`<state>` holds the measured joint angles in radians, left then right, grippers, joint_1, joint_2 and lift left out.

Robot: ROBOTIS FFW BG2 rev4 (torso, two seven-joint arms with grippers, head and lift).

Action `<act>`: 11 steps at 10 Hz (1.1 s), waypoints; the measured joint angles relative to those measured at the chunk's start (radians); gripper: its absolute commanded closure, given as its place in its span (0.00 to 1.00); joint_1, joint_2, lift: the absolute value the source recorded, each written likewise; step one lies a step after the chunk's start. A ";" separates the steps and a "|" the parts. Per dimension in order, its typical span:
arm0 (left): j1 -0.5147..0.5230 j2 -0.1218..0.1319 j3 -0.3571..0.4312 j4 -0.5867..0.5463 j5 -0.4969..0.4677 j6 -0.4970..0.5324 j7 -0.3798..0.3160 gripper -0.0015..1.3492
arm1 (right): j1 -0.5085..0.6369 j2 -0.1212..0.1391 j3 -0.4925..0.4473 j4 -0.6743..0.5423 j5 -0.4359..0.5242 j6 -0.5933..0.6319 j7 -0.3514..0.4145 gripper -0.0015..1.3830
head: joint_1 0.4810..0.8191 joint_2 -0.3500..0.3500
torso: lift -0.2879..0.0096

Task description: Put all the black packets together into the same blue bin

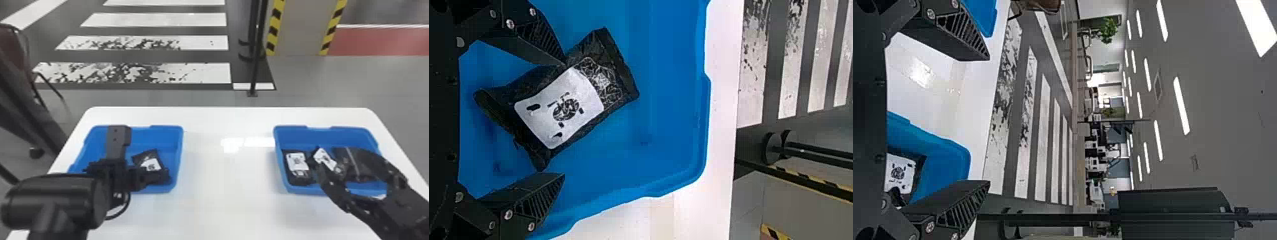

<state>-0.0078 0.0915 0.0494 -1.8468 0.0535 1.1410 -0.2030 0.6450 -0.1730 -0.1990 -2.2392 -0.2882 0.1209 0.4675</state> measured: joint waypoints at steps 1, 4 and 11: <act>-0.013 0.004 -0.011 0.021 -0.003 0.004 -0.006 0.22 | -0.002 0.000 0.001 0.002 -0.002 0.001 0.002 0.10 | 0.63 0.52 | 0.60; -0.041 0.009 -0.050 0.051 -0.042 0.054 -0.001 0.80 | -0.007 -0.002 0.002 0.012 -0.008 0.002 0.008 0.10 | 0.63 0.52 | 0.60; 0.055 -0.014 0.013 -0.033 -0.045 -0.227 0.040 0.89 | -0.003 -0.003 0.000 0.021 -0.021 0.002 0.012 0.10 | 0.63 0.55 | 0.60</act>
<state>0.0473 0.0779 0.0620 -1.8794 0.0088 0.9140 -0.1625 0.6425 -0.1764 -0.1994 -2.2182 -0.3090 0.1226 0.4791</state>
